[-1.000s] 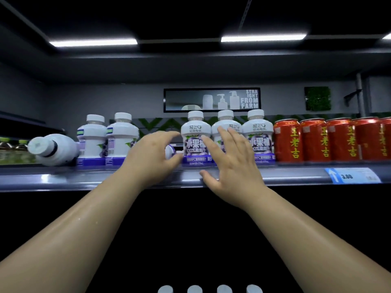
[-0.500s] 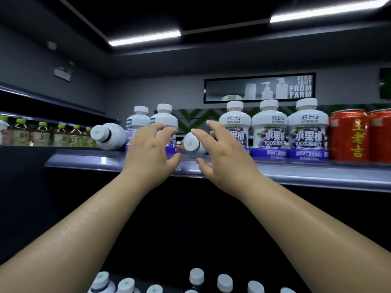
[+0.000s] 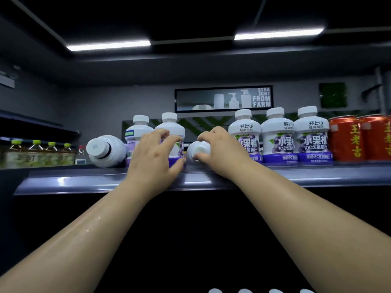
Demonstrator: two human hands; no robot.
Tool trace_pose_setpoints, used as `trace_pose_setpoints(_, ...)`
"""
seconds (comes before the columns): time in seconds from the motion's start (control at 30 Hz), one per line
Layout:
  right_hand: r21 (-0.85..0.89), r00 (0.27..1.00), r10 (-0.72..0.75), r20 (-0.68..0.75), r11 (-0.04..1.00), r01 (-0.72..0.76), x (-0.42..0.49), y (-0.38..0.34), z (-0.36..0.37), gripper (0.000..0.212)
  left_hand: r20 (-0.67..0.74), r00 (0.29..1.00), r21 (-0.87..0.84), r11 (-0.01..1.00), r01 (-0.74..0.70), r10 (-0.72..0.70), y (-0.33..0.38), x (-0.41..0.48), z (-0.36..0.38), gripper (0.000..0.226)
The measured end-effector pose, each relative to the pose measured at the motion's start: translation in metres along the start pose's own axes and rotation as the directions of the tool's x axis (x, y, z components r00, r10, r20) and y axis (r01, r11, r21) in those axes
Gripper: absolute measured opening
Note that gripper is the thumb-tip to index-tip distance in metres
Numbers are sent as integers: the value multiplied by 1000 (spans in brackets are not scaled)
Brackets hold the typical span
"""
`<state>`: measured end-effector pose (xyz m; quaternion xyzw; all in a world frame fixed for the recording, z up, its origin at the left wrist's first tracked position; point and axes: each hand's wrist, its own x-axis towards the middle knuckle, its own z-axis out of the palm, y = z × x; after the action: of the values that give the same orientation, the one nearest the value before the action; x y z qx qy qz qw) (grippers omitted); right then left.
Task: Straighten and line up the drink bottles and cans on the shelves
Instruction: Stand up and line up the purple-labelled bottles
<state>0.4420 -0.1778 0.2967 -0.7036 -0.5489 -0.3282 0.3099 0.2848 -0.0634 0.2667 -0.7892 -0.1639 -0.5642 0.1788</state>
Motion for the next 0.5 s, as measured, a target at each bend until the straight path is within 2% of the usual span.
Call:
trace_pose_setpoints(0.17, -99, 996, 90, 24, 991, -87, 10, -10, 11, 49, -81, 994, -76, 994, -76, 70, -12, 1, 13, 50)
trace_pose_setpoints(0.27, -77, 990, 133, 42, 989, -130, 17, -15, 15, 51, -80, 995, -96, 993, -72, 64, -14, -1, 17, 52)
trace_pose_setpoints(0.37, -66, 991, 128, 36, 990, -125, 17, -20, 17, 40, -64, 996, -127, 990, -62, 54, -16, -4, 16, 51)
trace_pose_setpoints(0.5, -54, 994, 101, -49, 993, -104, 16, -22, 5, 30, -47, 998, -177, 983, -42, 34, -17, -2, 12, 50)
